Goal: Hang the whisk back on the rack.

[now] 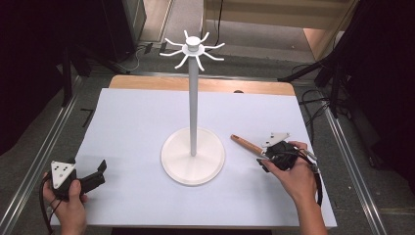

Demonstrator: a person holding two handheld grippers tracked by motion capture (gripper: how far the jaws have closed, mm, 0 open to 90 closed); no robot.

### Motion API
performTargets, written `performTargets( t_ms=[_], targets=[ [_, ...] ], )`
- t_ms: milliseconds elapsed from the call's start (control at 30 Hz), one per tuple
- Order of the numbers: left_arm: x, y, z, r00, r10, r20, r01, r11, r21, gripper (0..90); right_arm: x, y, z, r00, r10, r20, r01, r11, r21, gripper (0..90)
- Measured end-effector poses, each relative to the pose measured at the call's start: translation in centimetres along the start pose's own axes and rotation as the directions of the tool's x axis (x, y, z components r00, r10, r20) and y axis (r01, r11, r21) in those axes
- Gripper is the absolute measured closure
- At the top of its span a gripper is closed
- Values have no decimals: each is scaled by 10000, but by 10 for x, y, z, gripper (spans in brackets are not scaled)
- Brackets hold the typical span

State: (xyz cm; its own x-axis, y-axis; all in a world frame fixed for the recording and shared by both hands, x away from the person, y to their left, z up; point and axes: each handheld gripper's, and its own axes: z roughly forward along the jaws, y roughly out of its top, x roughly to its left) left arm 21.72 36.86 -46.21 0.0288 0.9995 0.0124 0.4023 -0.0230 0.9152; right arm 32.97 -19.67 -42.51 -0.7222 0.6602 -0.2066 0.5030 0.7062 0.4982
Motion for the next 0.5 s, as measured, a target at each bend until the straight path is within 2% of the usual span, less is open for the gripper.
performTargets(
  t_ms=[133,200,333,400,467,500],
  targets=[
    [0,0,0,10000,-17,-3,17,10000,-24,26,-2,9,2,9996,-268,39,267,9994,229,471],
    [-1,0,0,10000,-4,-19,4,10000,-2,26,-2,13,5,9990,-392,198,384,9985,393,481],
    [0,0,0,10000,-20,-8,20,10000,-32,26,-5,18,8,9989,-432,164,421,9973,610,484],
    [0,0,0,10000,-22,-2,22,10000,-31,26,-7,22,10,9991,-432,-6,432,9963,740,498],
    [0,0,0,10000,-21,-4,21,10000,-27,26,-12,28,14,9977,-498,-459,541,9937,979,528],
    [0,0,0,10000,-29,-4,29,10000,-33,26,-12,28,14,9977,-498,-459,541,9937,979,528]
  ],
)
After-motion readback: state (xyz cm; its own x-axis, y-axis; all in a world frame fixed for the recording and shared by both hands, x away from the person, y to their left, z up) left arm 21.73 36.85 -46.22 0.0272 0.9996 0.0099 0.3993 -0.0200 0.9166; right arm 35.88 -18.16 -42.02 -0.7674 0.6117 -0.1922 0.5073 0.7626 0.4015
